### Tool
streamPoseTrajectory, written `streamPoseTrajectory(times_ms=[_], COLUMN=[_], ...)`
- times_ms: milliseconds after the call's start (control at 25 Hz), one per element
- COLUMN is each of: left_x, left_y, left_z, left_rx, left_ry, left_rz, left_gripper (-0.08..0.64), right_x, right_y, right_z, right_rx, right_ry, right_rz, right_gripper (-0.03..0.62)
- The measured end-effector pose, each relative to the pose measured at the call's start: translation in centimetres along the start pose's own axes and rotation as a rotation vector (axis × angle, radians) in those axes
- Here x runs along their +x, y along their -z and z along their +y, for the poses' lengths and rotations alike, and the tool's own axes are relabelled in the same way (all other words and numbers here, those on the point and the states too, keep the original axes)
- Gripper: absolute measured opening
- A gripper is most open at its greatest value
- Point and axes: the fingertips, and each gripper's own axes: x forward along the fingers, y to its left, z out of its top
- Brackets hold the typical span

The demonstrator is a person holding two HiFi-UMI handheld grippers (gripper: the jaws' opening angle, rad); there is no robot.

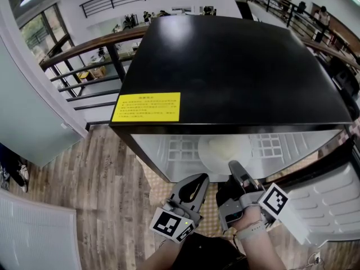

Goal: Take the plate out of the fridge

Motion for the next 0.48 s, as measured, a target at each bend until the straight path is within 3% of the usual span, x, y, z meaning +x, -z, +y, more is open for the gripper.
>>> streamPoseTrajectory(times_ms=[480], left_x=[0.59], left_y=[0.14], left_z=[0.28], left_rx=[-0.006], left_ry=[-0.004], left_rz=[-0.002], left_gripper=[0.015], right_x=[-0.24], right_y=[0.10], right_z=[0.13], right_rx=[0.014], right_ry=[-0.006], right_rz=[-0.003], right_gripper=[0.051])
